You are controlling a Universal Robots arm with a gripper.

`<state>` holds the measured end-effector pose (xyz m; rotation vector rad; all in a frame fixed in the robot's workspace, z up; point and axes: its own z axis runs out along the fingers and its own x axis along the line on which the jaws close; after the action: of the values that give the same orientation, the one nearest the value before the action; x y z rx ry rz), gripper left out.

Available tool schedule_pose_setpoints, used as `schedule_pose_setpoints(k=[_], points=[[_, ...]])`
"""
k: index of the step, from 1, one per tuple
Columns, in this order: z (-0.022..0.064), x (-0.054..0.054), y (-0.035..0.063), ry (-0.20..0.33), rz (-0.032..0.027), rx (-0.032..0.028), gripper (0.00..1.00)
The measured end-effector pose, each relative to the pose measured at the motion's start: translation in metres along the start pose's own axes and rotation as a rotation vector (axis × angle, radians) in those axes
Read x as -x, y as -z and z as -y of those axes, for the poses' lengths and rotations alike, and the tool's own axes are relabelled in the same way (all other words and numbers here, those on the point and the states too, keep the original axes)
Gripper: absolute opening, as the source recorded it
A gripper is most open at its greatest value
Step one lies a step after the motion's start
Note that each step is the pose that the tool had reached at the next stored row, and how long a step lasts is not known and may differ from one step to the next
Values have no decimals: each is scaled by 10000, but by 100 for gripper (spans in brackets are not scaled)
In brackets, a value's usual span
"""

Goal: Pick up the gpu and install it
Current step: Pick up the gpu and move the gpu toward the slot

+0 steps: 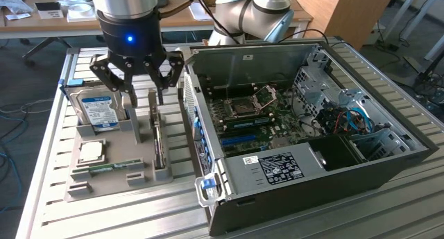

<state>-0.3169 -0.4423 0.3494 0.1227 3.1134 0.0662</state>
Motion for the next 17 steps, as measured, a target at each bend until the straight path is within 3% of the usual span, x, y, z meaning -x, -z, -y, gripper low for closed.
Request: schedule_pose_setpoints(k=[17], points=[[15,-8,-340,0,1,0,53]])
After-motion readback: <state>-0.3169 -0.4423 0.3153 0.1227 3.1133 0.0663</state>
